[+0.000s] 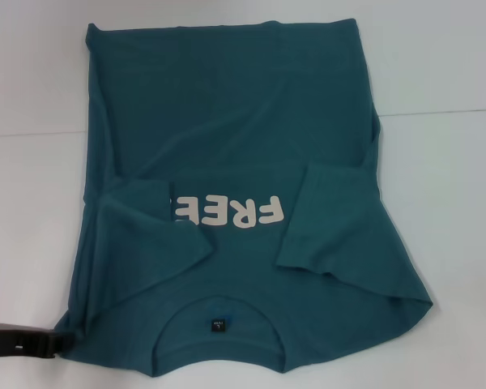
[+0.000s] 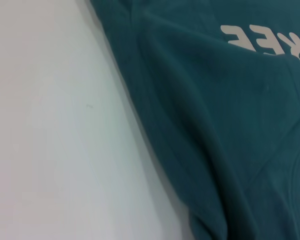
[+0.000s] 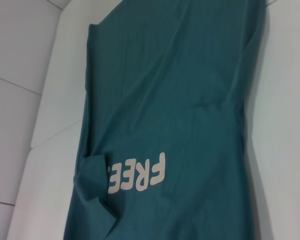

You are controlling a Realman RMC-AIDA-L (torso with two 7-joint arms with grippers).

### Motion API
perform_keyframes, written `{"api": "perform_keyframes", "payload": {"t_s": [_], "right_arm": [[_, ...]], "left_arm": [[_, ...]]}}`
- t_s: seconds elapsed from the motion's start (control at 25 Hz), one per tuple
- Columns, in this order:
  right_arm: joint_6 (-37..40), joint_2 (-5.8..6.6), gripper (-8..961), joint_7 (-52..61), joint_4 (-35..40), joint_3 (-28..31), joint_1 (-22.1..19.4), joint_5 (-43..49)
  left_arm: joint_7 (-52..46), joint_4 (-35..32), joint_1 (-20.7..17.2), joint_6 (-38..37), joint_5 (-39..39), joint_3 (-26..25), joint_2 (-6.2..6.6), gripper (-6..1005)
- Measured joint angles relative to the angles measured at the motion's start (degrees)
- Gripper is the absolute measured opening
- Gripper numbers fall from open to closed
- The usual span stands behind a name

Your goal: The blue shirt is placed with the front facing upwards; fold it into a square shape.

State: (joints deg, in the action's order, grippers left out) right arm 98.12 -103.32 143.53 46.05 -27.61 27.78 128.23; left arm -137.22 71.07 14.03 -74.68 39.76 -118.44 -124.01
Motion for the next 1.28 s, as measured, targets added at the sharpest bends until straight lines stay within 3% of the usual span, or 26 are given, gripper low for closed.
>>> {"api": "perform_keyframes", "payload": {"t_s": [0.04,0.48,0.84,1.08,1.28], "right_arm": [[0.17,-0.01,778,-0.01,0.00,0.24,0.00,0.00],[3.27,0.85,779,0.15,0.01,2.75,0.41,0.00],[7.56,2.21,785,2.90,-0.57,1.84,4.44,4.05],[6.80,1.68,787,5.53,-2.05,-2.13,6.92,8.88],[5.58,0.42,791,7.14,-3.53,-5.44,8.74,12.83]], "left_arm": [[-0.01,0.12,0.00,-0.11,0.00,-0.15,0.00,204],[-0.55,1.73,0.68,-3.28,3.75,-1.61,-0.06,46],[0.28,2.96,0.99,-6.26,7.32,-6.24,0.11,49],[0.85,3.08,1.60,-7.34,7.44,-7.09,0.27,50],[0.87,3.11,2.79,-7.71,7.51,-8.26,0.29,52]]}}
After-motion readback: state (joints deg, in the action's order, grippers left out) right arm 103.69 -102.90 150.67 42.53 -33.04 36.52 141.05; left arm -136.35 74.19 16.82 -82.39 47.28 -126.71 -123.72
